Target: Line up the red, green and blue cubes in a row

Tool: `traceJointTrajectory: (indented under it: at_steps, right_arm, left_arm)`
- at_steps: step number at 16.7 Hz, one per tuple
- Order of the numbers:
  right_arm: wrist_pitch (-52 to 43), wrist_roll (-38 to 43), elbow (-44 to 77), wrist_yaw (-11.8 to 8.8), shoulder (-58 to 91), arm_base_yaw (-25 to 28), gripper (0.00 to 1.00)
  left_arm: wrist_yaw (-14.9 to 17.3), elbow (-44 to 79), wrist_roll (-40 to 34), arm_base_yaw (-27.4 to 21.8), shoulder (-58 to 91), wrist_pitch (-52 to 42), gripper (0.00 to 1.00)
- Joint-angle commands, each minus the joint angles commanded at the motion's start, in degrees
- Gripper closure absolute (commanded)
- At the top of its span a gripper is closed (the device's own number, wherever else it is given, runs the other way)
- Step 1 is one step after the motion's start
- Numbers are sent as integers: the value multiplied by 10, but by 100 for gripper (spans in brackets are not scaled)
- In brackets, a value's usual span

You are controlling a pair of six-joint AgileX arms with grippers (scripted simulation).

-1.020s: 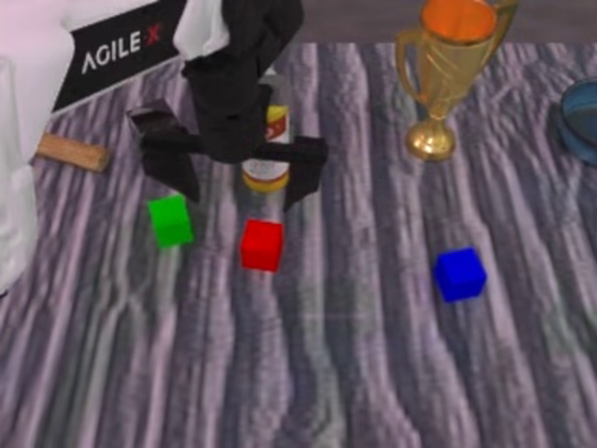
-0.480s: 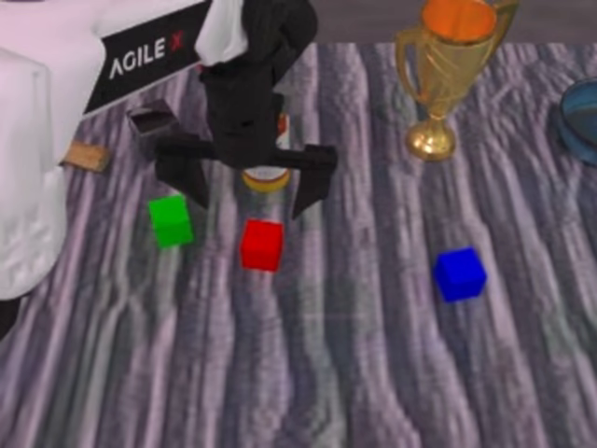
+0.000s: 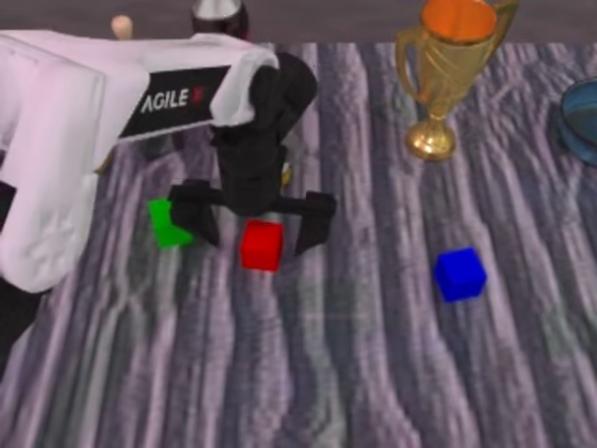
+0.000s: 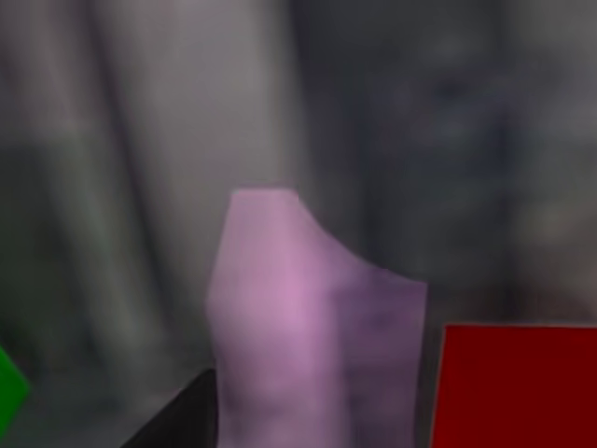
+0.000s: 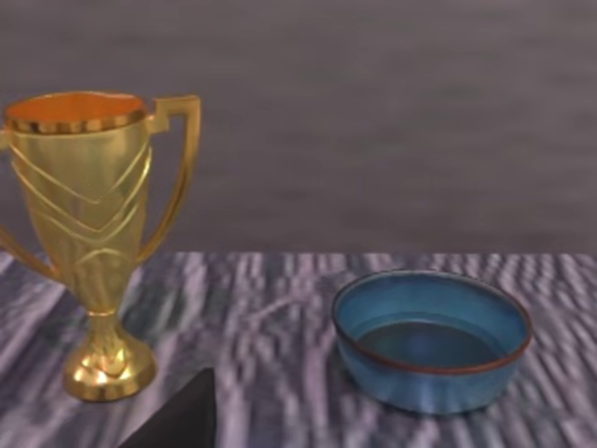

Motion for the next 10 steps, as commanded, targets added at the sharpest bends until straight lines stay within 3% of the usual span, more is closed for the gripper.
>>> traceJointTrajectory:
  at_steps: [5, 10]
  right_arm:
    - [0, 0, 0, 0, 0, 0, 0]
    - [0, 0, 0, 0, 0, 0, 0]
  left_arm:
    - [0, -12, 0, 0, 7, 16, 0]
    - [0, -12, 0, 0, 7, 16, 38]
